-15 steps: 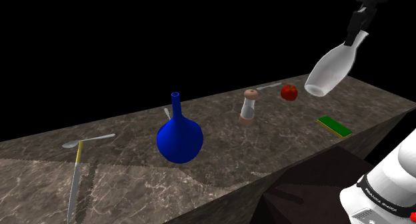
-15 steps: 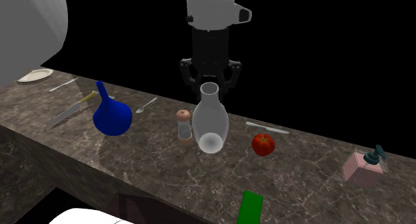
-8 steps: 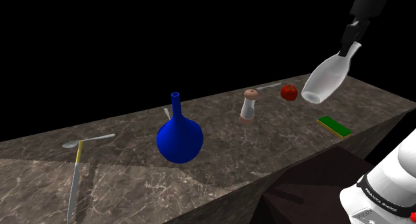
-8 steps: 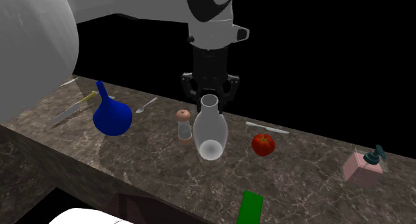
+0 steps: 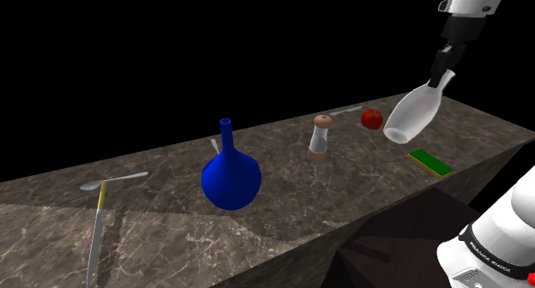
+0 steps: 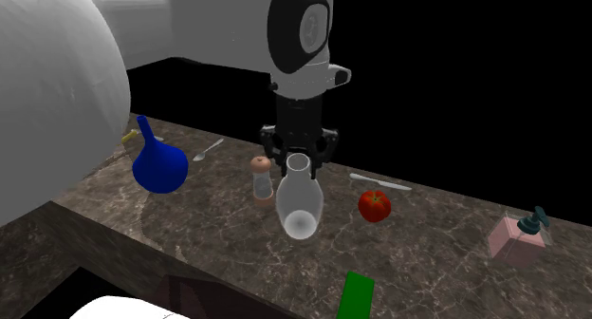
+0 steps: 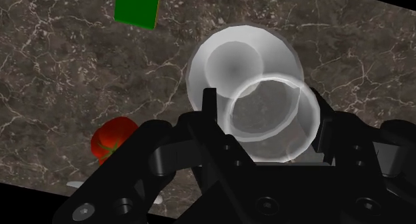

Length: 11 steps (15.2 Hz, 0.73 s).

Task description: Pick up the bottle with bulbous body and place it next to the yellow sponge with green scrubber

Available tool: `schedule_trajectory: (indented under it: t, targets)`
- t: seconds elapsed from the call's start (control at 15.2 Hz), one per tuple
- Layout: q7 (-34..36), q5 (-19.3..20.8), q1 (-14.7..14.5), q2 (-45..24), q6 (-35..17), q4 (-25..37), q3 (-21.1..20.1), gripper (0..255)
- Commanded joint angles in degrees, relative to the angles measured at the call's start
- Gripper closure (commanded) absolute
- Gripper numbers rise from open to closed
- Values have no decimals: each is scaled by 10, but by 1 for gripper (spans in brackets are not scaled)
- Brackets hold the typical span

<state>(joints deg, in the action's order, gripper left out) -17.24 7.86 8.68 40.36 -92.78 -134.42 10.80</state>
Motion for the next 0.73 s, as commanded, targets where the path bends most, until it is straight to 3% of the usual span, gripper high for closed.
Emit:
schedule_trajectory:
  t: [0.0,0.66]
  targets:
    - [1,1,1,2,-16,-18,1,255]
    - [4,9,4,6,-92,-97,10,255]
